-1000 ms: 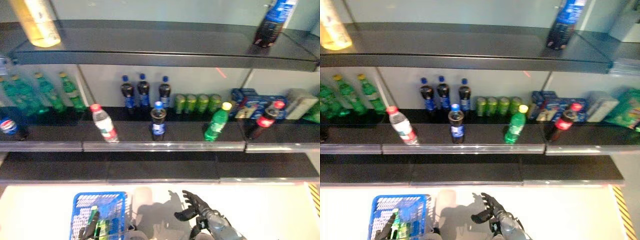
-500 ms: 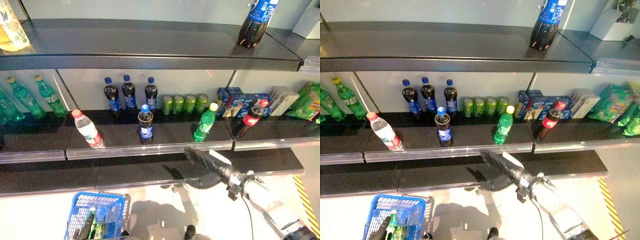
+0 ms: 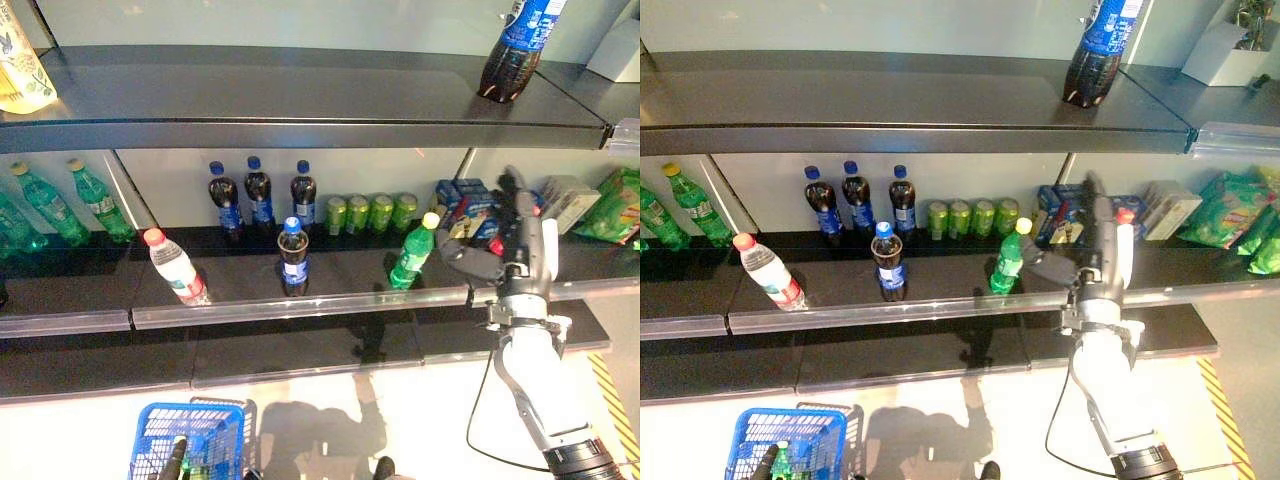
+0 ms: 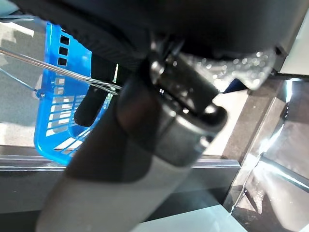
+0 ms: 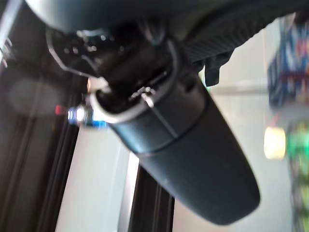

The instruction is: Pick up the drink and place into the basket.

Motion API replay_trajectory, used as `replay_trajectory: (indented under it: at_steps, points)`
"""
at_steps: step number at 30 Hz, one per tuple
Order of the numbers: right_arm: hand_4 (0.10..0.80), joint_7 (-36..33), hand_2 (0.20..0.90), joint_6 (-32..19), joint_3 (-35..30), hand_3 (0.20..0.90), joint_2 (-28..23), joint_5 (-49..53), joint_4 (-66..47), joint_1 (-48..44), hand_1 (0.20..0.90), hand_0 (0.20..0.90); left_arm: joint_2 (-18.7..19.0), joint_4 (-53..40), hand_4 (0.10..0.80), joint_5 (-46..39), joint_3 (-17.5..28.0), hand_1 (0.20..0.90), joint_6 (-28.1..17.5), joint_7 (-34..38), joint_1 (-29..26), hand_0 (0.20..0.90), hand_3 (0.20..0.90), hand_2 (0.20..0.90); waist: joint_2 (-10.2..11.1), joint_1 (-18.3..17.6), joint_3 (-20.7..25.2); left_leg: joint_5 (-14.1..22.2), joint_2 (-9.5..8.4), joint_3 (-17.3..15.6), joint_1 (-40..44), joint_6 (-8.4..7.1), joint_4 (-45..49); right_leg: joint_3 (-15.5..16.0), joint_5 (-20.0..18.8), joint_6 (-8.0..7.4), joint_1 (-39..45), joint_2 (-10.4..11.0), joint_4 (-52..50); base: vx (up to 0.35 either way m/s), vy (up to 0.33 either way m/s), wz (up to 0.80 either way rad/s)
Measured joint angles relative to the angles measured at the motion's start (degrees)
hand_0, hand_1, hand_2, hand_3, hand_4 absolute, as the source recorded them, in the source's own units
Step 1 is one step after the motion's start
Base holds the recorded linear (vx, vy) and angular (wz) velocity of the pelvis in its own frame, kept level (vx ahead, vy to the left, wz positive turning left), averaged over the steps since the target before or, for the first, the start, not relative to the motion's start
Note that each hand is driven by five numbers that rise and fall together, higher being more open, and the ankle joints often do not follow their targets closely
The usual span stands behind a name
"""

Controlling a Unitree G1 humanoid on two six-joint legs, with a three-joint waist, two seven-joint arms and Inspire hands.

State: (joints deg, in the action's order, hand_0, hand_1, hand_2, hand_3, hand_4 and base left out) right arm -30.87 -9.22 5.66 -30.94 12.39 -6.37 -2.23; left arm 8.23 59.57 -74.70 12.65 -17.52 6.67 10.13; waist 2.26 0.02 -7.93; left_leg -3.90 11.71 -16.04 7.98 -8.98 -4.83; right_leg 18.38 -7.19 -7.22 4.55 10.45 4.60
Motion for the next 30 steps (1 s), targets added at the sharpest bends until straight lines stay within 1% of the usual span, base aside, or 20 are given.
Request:
replay_trajectory:
  at_steps: [2,4,8,12,15,17,19,20,22,24,27,30]
  points:
    - [0.800,-2.58,0.900,0.04,-0.13,0.900,0.00,-0.01,2.18,0.04,0.900,0.900,-0.28,0.00,0.100,0.75,-0.02,0.300,0.08,0.00,0.14,0.300,0.200,0.300,-0.30,0.04,-0.18,0.19,-0.01,0.21,0.03,0.19,-0.01,0.20,0.39,-0.47,0.45,0.00,0.24,0.053,-0.013,0.05]
    - [0.800,-4.49,0.900,0.10,-0.13,0.900,0.01,0.02,3.31,0.45,0.900,0.900,-0.58,-0.02,0.100,1.74,-0.03,0.300,0.30,0.00,-0.06,0.300,0.200,0.300,-0.74,0.28,-0.45,0.20,-0.05,0.83,-0.19,0.20,0.00,0.35,0.40,-0.49,0.42,-0.01,0.18,0.024,-0.014,0.05]
    - [0.800,-5.52,0.900,0.10,-0.13,0.900,0.10,0.02,3.53,0.71,0.900,0.900,-0.95,-0.02,0.100,1.83,-0.07,0.300,0.80,0.00,-0.60,0.300,0.200,0.300,-1.51,0.56,-1.52,0.14,-0.12,1.12,-0.35,0.12,0.14,0.46,0.55,-0.55,0.27,0.17,-0.25,-0.009,-0.002,0.02]
    - [0.800,-5.67,0.900,0.10,-0.11,0.900,1.03,0.07,3.63,0.68,0.900,0.900,-0.97,-0.48,0.100,1.83,-0.86,0.300,0.83,0.02,-2.42,0.300,0.200,0.300,-1.80,0.29,-3.08,0.23,-0.33,2.54,-2.89,0.26,1.97,1.66,1.10,-0.62,-1.36,0.78,-1.72,-0.031,-0.018,0.17]
    - [0.800,-5.67,0.900,0.05,0.50,0.900,2.04,0.43,4.37,-0.28,0.900,0.900,-0.98,-2.34,0.100,1.76,-1.96,0.300,0.82,0.14,-4.61,0.300,0.200,0.300,-2.02,1.23,-6.23,0.78,-0.41,3.03,-5.74,0.63,5.04,1.54,1.84,-0.04,-4.02,1.29,-5.05,-0.125,-0.020,0.07]
    - [0.800,-5.74,0.900,0.00,1.41,0.900,2.13,1.47,6.80,-3.29,0.900,0.900,-0.72,-3.97,0.100,1.67,-3.34,0.300,0.59,0.15,-6.81,0.300,0.200,0.300,-2.29,1.31,-8.96,1.37,-0.47,3.49,-8.83,0.89,8.24,1.46,2.45,0.14,-6.53,2.05,-8.01,-0.262,0.016,0.11]
    - [0.800,-6.29,0.900,-0.06,2.14,0.900,2.19,1.74,9.83,-8.98,0.900,0.900,0.07,-6.15,0.100,0.73,-5.51,0.300,0.15,0.07,-9.39,0.300,0.200,0.300,-2.65,1.27,-12.45,2.88,-0.38,4.06,-13.35,1.27,13.38,0.54,4.14,0.58,-11.26,3.36,-13.61,-0.164,0.041,0.00]
    - [0.800,-6.90,0.900,-0.05,2.22,0.900,2.28,1.77,11.34,-12.71,0.900,0.900,0.34,-7.27,0.100,-0.17,-6.50,0.300,-0.02,-0.04,-11.65,0.300,0.200,0.300,-3.20,1.40,-15.10,3.46,-0.52,4.14,-15.49,1.64,15.67,-0.03,4.81,0.73,-13.60,4.16,-16.21,-0.088,0.039,0.00]
    - [0.800,-7.28,0.900,-0.04,2.33,0.900,2.58,1.77,12.35,-16.27,0.900,0.900,0.33,-8.19,0.100,-0.73,-7.70,0.300,-0.03,-0.07,-14.26,0.300,0.200,0.300,-4.15,1.41,-17.96,3.92,-0.97,4.46,-17.64,1.98,17.61,-0.48,5.50,0.87,-15.93,5.16,-18.82,-0.086,0.032,0.04]
    - [0.800,-8.17,0.900,-0.01,3.28,0.900,3.87,1.69,12.50,-19.53,0.900,0.900,0.50,-9.85,0.100,-0.89,-8.50,0.300,-0.35,-0.28,-15.26,0.300,0.200,0.300,-4.41,1.48,-19.93,4.27,-1.47,4.66,-19.95,2.57,19.21,-1.64,6.23,0.92,-19.20,6.02,-21.56,-0.063,0.015,-0.04]
    - [0.800,-9.30,0.900,0.13,4.33,0.900,3.93,1.71,12.61,-21.13,0.900,0.900,0.85,-10.52,0.100,-1.12,-9.59,0.300,-0.40,-0.37,-17.04,0.300,0.200,0.300,-5.07,1.46,-21.54,4.29,-2.04,5.40,-22.43,2.76,20.17,-1.74,6.67,1.26,-21.77,6.96,-23.63,-0.040,0.009,0.05]
    - [0.800,-11.19,0.900,0.47,5.01,0.900,4.26,1.80,13.85,-23.12,0.900,0.900,1.15,-10.92,0.100,-1.20,-9.73,0.300,-0.40,-0.58,-17.80,0.300,0.200,0.300,-5.45,1.53,-22.53,4.11,-2.25,5.46,-23.77,2.67,20.88,-1.93,6.82,1.35,-23.36,7.23,-24.55,-0.009,0.002,0.02]
